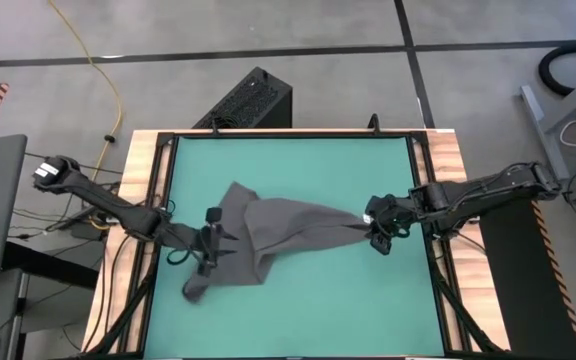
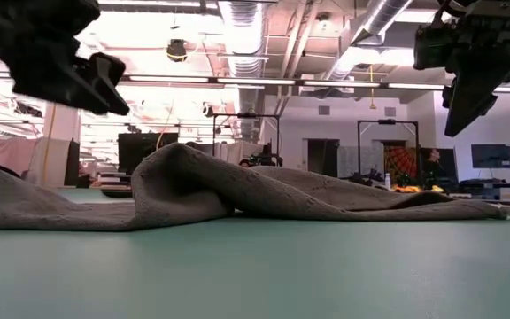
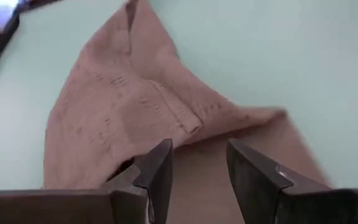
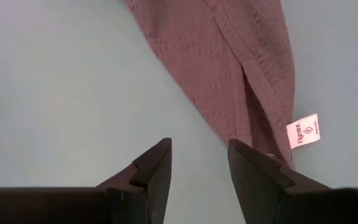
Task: Roll towel into tight, uniform cylinder
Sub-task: Fold the gray towel
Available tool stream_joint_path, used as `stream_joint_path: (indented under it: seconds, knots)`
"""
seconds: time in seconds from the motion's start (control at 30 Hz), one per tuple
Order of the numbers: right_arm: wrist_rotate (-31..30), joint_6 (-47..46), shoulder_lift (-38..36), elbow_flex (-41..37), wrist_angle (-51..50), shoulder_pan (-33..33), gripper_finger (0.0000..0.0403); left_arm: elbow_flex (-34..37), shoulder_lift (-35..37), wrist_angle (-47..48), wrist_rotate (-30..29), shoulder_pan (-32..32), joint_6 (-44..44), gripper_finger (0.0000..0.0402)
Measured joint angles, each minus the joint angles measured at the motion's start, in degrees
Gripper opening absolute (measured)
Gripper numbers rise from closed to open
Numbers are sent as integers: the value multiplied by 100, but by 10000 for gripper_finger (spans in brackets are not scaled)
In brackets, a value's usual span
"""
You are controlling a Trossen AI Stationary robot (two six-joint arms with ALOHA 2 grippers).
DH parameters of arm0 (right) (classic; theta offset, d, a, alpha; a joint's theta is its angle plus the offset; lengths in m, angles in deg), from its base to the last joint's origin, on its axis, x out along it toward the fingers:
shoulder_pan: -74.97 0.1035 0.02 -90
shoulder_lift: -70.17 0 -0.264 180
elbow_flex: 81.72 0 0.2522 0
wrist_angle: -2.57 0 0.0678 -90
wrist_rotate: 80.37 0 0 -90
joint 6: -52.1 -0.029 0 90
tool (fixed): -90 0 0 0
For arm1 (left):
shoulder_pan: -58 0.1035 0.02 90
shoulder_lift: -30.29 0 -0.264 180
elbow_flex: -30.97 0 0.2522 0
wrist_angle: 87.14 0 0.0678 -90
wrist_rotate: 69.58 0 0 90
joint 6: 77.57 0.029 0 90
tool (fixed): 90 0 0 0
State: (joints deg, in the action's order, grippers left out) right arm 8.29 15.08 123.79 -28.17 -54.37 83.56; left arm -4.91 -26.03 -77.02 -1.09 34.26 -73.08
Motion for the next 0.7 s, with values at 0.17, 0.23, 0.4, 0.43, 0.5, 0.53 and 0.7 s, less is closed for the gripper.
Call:
stream_joint_path:
  seconds: [0.17, 0.23, 0.4, 0.43, 0.5, 0.53, 0.7]
  knots:
    - [-7, -2, 2, 0, 16, -51, 183, -134, -831, -501, -380, -3, 1463, 140]
    - [-7, -2, 2, 0, 45, -51, 183, -348, -1112, -385, -755, -2, 1960, 140]
    - [-9, -2, 2, 0, 44, -49, 183, -907, -1804, 235, -1571, -3, 3128, 140]
    - [-9, -2, 2, 0, 44, -49, 183, -1002, -1952, 363, -1643, -5, 3316, 140]
    - [-11, -2, 2, 0, 42, -49, 183, -1142, -2237, 626, -1750, -2, 3598, 140]
    - [-11, -2, 2, 0, 44, -49, 183, -1207, -2381, 745, -1803, -1, 3686, 140]
    - [-24, 4, 2, 0, 43, -49, 183, -1449, -2985, 898, -2478, -1, 3781, 140]
